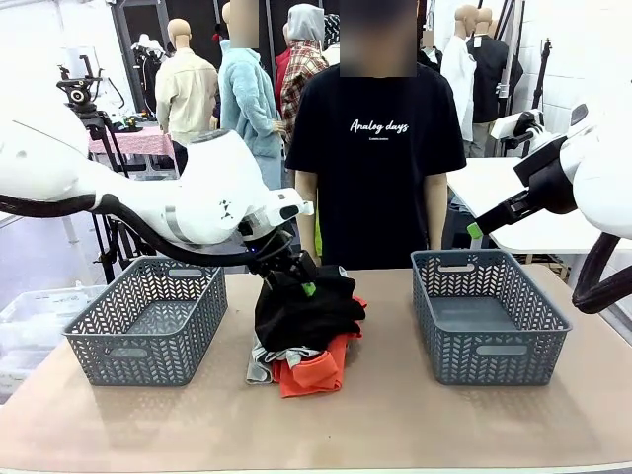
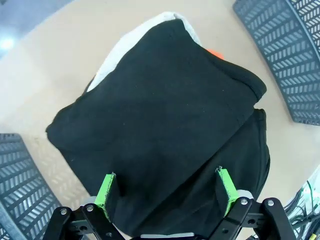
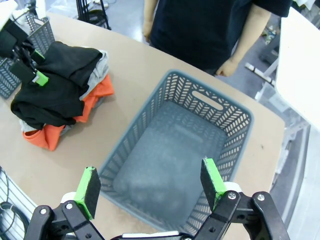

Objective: Sort the tops and bottoms.
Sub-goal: Lift clothes from the center of the table with your left hand, then sort the clothes according to human instructions.

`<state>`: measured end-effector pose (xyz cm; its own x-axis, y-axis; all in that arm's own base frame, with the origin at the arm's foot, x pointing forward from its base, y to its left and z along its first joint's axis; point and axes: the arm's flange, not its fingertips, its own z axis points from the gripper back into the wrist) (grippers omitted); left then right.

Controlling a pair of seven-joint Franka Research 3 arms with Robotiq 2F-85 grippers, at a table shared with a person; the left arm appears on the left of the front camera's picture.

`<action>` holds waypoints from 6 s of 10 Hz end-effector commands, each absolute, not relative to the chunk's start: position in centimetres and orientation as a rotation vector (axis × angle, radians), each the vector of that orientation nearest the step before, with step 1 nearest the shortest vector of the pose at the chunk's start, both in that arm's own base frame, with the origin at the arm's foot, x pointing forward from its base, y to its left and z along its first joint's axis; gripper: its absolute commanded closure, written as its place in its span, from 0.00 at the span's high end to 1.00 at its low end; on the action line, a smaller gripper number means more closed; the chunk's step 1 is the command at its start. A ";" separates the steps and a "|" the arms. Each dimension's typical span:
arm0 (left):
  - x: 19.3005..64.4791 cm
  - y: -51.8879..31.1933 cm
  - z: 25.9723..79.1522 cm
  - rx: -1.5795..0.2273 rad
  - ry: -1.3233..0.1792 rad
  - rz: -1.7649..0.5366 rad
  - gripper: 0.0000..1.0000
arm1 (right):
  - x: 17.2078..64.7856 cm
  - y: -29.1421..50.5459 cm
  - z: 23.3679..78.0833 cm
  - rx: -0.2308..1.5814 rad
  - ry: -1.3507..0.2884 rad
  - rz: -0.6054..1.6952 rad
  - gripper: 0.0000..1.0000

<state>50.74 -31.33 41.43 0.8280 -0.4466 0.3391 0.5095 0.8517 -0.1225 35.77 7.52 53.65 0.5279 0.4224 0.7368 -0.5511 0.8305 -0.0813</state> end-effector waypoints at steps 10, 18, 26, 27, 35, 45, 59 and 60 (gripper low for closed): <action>51.3 -31.6 40.5 -0.217 -0.240 -0.465 0.00 | 35.9 7.6 53.6 0.190 -0.841 0.569 1.00; 45.1 -36.7 61.1 -0.189 -0.607 -0.728 0.00 | 35.9 7.6 53.6 0.190 -0.841 0.569 1.00; 42.3 -37.5 67.0 -0.141 -0.745 -0.759 0.00 | 35.9 7.6 53.6 0.190 -0.841 0.569 1.00; 42.3 -37.5 67.0 -0.141 -0.745 -0.759 0.00 | 35.9 7.6 53.6 0.190 -0.841 0.569 1.00; 42.3 -37.5 67.0 -0.141 -0.745 -0.759 0.00 | 35.9 7.6 53.6 0.190 -0.841 0.569 1.00; 42.3 -37.5 67.0 -0.141 -0.745 -0.759 0.00 | 35.9 7.6 53.6 0.190 -0.841 0.569 1.00; 42.3 -37.5 67.0 -0.141 -0.745 -0.759 0.00 | 32.2 5.3 55.9 0.130 -0.891 0.561 1.00; 42.3 -37.5 67.0 -0.141 -0.745 -0.759 0.00 | 29.9 3.2 57.1 0.131 -0.931 0.525 1.00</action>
<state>42.62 -37.72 66.43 0.4840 -0.5792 0.6560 0.6719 0.7262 0.1455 33.74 5.12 57.02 0.4928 0.3909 0.7774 -0.5077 0.8548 -0.1080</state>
